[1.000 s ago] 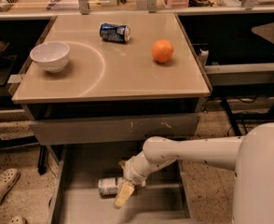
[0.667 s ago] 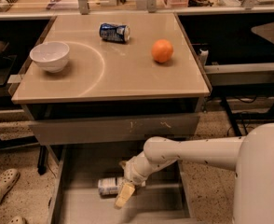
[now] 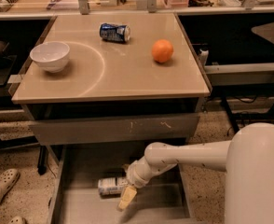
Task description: Pick blue plastic bottle from middle drawer and place on counter
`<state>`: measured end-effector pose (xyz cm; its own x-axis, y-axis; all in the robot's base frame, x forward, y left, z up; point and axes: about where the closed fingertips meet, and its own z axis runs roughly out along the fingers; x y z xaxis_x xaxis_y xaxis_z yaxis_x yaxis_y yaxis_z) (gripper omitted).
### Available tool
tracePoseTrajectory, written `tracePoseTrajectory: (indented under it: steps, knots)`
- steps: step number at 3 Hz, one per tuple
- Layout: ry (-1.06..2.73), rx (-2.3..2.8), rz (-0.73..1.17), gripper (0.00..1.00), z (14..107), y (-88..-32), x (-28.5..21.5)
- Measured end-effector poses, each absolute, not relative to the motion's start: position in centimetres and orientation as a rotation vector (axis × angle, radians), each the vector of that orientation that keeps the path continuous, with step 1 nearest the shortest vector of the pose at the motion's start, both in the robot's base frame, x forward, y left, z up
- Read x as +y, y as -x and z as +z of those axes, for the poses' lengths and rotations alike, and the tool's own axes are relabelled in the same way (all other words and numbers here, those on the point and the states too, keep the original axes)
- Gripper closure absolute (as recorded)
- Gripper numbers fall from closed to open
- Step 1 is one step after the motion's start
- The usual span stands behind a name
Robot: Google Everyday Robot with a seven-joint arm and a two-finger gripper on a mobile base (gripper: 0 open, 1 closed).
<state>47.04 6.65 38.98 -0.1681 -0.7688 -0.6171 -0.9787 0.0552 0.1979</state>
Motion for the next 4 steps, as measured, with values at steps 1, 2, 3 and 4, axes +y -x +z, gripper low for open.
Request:
tracePoseTrajectory:
  steps: [1,2,3,4]
  knots:
    - [1.733,2.030,0.817,0.00,37.48,-46.86,6.40]
    - [1.731,2.030,0.816,0.19,37.48,-46.90,6.42]
    - [1.731,2.030,0.816,0.43,37.47,-46.89,6.42]
    - [1.731,2.030,0.816,0.66,37.47,-46.89,6.42]
